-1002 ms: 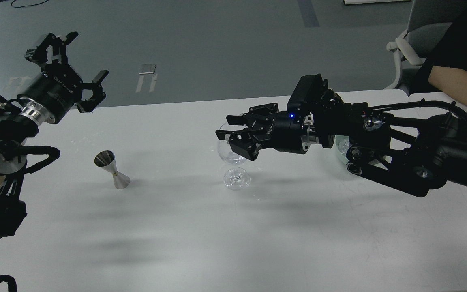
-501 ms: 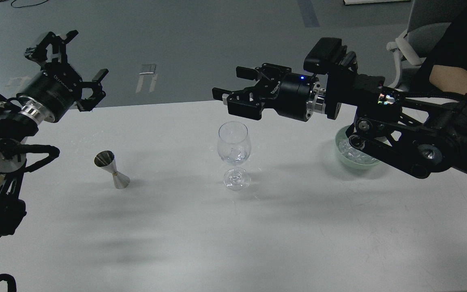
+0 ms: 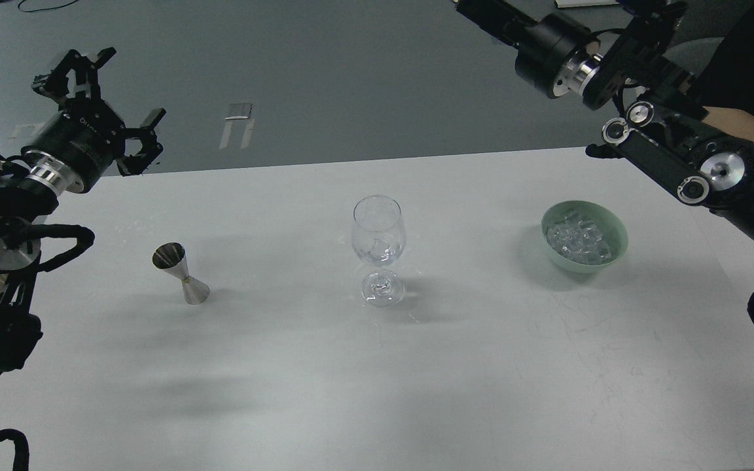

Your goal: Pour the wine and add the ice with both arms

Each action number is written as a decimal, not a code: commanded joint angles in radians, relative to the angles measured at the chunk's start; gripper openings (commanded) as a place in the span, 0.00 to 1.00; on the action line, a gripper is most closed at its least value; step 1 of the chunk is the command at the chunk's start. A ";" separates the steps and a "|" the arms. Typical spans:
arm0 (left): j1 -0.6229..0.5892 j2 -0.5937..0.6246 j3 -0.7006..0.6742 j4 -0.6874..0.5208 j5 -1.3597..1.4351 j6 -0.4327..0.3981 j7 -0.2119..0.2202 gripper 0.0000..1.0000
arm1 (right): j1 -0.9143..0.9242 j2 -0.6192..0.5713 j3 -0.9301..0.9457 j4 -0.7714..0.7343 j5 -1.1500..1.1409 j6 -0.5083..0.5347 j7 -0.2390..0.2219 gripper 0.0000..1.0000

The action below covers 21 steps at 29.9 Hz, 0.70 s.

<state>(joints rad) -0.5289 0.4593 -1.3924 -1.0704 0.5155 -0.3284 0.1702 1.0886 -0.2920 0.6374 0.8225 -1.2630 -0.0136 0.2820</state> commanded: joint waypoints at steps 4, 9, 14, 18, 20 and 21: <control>-0.098 -0.031 0.001 0.104 -0.011 -0.017 -0.018 0.99 | 0.088 0.045 0.007 -0.213 0.261 0.003 -0.004 1.00; -0.146 -0.034 0.001 0.164 -0.017 -0.058 -0.008 0.99 | 0.106 0.076 0.030 -0.279 0.370 0.000 -0.004 1.00; -0.178 -0.042 0.003 0.219 -0.006 -0.093 -0.006 0.99 | 0.109 0.103 0.105 -0.318 0.552 0.001 -0.004 1.00; -0.253 -0.047 0.079 0.274 -0.002 -0.087 -0.035 0.99 | 0.106 0.111 0.131 -0.339 0.716 0.001 -0.004 1.00; -0.276 -0.047 0.108 0.289 -0.002 -0.086 -0.052 0.99 | 0.102 0.113 0.136 -0.347 0.764 0.001 -0.004 1.00; -0.293 -0.047 0.137 0.303 0.000 -0.086 -0.076 0.99 | 0.097 0.113 0.136 -0.350 0.804 0.001 -0.004 1.00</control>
<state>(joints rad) -0.7806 0.4131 -1.3149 -0.7984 0.5132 -0.4179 0.1336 1.1961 -0.1808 0.7669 0.4823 -0.5507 -0.0125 0.2776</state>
